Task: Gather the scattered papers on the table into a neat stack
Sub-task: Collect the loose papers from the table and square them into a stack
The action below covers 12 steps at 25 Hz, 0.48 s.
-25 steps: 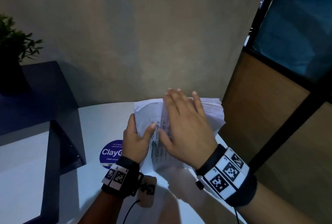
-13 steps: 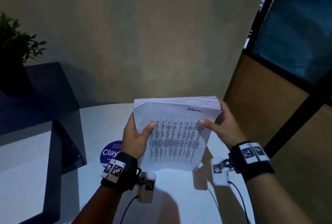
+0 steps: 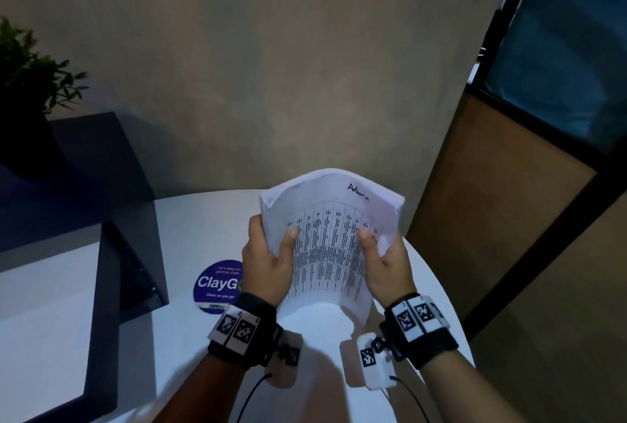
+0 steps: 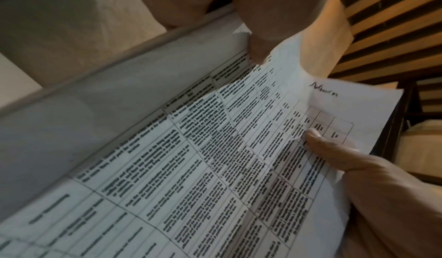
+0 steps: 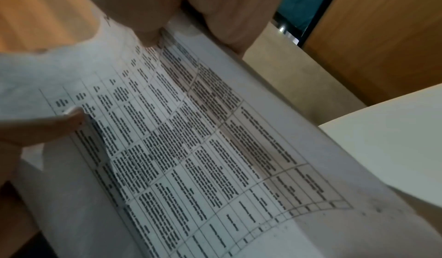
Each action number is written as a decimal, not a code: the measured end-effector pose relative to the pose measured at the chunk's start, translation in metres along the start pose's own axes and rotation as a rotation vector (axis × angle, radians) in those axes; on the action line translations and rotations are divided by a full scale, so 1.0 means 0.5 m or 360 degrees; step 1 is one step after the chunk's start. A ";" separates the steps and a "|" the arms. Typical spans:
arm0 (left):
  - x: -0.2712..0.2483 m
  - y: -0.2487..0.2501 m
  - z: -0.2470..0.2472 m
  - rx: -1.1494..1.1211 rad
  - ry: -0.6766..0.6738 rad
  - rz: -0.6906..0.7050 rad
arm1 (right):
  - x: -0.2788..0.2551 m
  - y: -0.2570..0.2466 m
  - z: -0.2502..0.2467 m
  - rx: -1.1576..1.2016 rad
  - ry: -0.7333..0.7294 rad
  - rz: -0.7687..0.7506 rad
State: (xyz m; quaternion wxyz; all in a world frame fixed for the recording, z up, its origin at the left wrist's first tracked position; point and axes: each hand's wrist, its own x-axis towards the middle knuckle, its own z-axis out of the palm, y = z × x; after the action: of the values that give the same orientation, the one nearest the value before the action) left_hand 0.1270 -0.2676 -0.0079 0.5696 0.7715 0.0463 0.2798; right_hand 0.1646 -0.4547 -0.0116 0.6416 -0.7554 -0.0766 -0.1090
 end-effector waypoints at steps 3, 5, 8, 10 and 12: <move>0.003 -0.017 0.000 0.0010 -0.0026 -0.0076 | -0.005 0.024 0.003 0.0002 -0.0046 0.0065; 0.010 -0.019 -0.002 0.0027 -0.0019 -0.0070 | -0.007 0.021 0.001 0.0008 -0.0068 0.0098; 0.004 -0.040 -0.004 0.0082 -0.0094 -0.0175 | -0.017 0.026 0.001 -0.0069 -0.0097 0.0157; 0.000 -0.056 -0.007 0.0061 -0.0131 -0.0242 | -0.015 0.025 -0.004 -0.0070 -0.0088 0.0147; -0.005 -0.066 -0.013 -0.0018 -0.0142 -0.0281 | -0.003 0.009 -0.012 -0.0029 -0.0107 0.0107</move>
State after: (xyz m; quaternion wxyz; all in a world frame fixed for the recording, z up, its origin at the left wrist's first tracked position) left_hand 0.1297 -0.2516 -0.0374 0.5979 0.7728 0.0870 0.1943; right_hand 0.1641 -0.4614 -0.0155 0.6350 -0.7666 -0.0716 -0.0628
